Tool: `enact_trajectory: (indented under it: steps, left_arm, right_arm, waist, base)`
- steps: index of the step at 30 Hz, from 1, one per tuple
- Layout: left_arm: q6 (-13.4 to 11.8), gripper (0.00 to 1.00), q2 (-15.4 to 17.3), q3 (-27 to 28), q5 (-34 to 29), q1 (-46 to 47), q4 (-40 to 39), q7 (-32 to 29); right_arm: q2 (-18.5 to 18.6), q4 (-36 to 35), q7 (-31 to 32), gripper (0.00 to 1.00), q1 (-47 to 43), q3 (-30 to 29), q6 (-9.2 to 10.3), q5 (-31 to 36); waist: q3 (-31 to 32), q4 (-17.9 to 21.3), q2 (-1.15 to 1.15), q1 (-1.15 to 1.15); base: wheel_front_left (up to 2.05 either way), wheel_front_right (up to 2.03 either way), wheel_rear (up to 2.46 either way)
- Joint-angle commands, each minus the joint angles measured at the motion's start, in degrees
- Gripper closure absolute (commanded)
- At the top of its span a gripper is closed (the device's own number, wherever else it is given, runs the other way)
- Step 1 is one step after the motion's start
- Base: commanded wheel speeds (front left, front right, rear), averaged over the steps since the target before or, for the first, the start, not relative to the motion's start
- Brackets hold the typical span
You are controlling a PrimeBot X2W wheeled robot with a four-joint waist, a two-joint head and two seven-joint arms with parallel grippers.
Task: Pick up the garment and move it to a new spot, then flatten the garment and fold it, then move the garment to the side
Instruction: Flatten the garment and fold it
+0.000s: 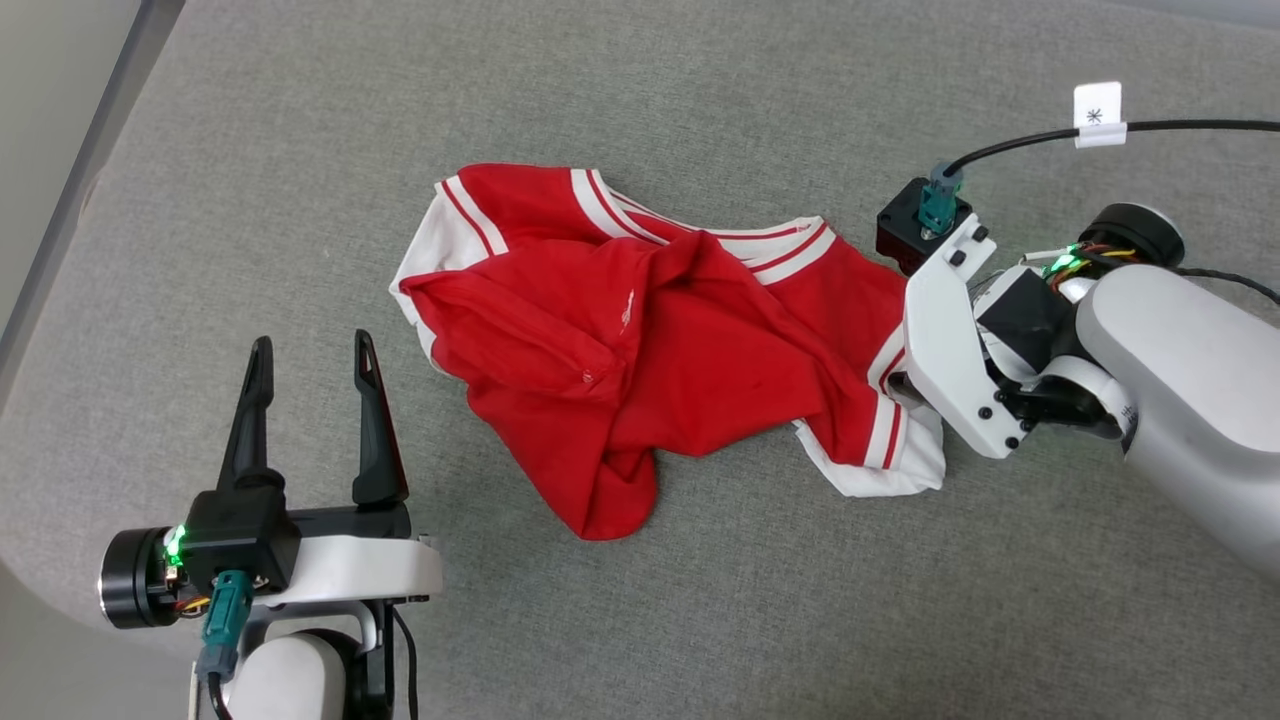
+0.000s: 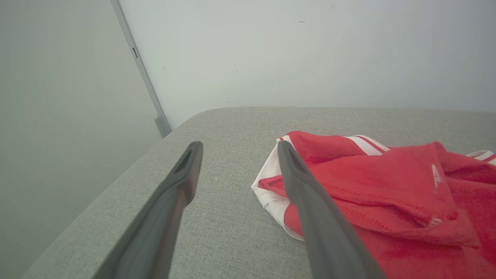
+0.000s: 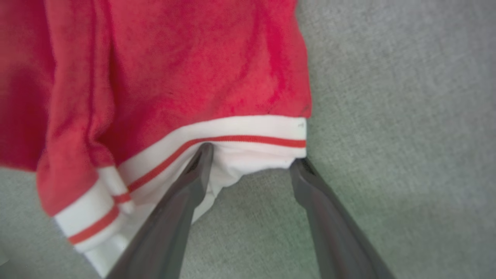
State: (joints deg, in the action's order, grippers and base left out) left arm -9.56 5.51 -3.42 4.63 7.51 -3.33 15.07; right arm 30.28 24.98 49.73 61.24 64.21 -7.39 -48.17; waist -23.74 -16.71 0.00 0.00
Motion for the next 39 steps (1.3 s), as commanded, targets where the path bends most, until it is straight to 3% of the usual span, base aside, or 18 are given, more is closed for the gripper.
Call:
enact_trajectory:
  steps: [1, 2, 10, 20, 26, 32, 36, 39]
  left_arm:
    - [0.4, 0.00, -0.2, 0.3, -0.4, 0.6, 0.2, 0.1]
    - [0.5, 0.00, -0.3, 0.6, -0.6, 0.7, 0.4, 0.1]
    - [1.9, 0.00, -0.6, 2.6, -2.0, -1.1, 1.7, 0.1]
    - [3.0, 0.00, 0.2, 5.0, -3.0, -6.6, 2.2, 0.1]
    - [3.4, 0.00, 0.3, 5.6, -3.2, -9.2, 2.1, 0.1]
    - [3.6, 0.00, 0.1, 6.2, -3.2, -10.8, 2.0, 0.1]
    - [3.7, 0.00, -0.1, 6.3, -3.3, -11.1, 1.8, 0.1]
    - [3.9, 0.00, -0.3, 6.1, -3.4, -10.8, 1.8, 0.1]
  right_arm:
    - [-1.0, 1.0, -0.8, 0.88, -3.7, 3.4, -0.17, -1.0]
    - [-1.1, 0.9, -2.4, 1.00, -3.1, 3.6, -0.17, -1.2]
    - [0.5, -2.1, -17.7, 1.00, 0.5, 2.0, -0.07, -4.4]
    - [12.5, -14.0, -28.5, 1.00, -8.7, -0.2, -0.07, -7.9]
    - [21.0, -19.6, -30.6, 1.00, -19.1, -7.0, -0.07, -10.6]
    - [28.2, -22.9, -31.4, 1.00, -30.6, -17.4, -0.07, -13.0]
    - [31.0, -22.7, -31.2, 1.00, -37.7, -24.7, -0.07, -13.0]
    - [30.6, -21.5, -30.7, 1.00, -41.6, -30.0, -0.08, -12.4]
  waist:
    - [0.0, 0.2, 0.00, 0.00]
    - [0.1, 0.4, 0.00, 0.00]
    - [4.3, 3.1, 0.00, 0.00]
    - [12.1, 8.4, 0.00, 0.00]
    - [15.0, 11.0, 0.00, 0.00]
    - [16.3, 12.4, 0.00, 0.00]
    - [16.4, 12.8, 0.00, 0.00]
    - [16.0, 12.6, 0.00, 0.00]
  base:
    - [0.00, 0.00, 0.00]
    - [0.00, 0.00, 0.00]
    - [0.00, 0.00, 0.00]
    - [0.00, 0.00, 0.00]
    - [0.00, 0.00, 0.00]
    - [0.00, 0.00, 0.00]
    - [0.00, 0.00, 0.00]
    - [0.00, 0.00, 0.00]
